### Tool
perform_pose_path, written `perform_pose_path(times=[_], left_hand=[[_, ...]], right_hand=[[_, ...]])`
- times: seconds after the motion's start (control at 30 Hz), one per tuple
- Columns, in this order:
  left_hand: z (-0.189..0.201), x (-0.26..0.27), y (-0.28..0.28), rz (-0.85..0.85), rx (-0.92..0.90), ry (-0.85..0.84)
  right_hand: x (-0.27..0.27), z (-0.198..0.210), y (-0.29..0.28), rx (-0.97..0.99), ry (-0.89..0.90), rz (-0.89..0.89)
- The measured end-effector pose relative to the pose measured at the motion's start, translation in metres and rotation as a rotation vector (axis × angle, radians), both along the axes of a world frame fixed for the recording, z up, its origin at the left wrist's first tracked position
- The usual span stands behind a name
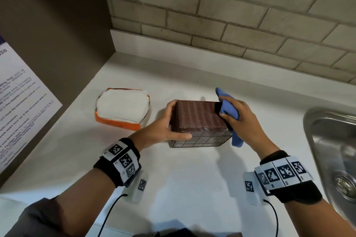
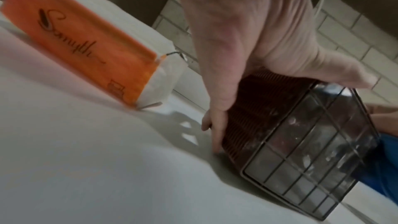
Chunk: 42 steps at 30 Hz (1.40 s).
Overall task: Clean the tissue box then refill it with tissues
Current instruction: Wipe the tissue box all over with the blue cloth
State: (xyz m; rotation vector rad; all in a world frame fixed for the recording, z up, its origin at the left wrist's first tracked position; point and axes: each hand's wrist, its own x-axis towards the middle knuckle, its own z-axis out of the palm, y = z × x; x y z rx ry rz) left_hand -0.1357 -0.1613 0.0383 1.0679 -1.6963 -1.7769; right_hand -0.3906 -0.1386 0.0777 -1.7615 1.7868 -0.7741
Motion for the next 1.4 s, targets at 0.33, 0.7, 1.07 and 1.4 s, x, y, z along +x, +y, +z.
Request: perform_pose_path(times=[0.33, 0.7, 1.07, 1.4], left_hand=[[-0.002, -0.019, 0.006, 0.220, 0.322, 0.285], [-0.010, -0.026, 0.007, 0.269, 0.268, 0.322], [-0.014, -0.029, 0.006, 0.289, 0.191, 0.285], [-0.012, -0.030, 0.004, 0.293, 0.174, 0.238]], right_hand=[[0.007, 0.004, 0.010, 0.031, -0.215, -0.004], [0.080, -0.010, 0.053, -0.076, 0.644, 0.217], [0.098, -0.017, 0.058, -0.107, 0.521, 0.016], [0.069, -0.019, 0.052, -0.119, 0.538, -0.044]])
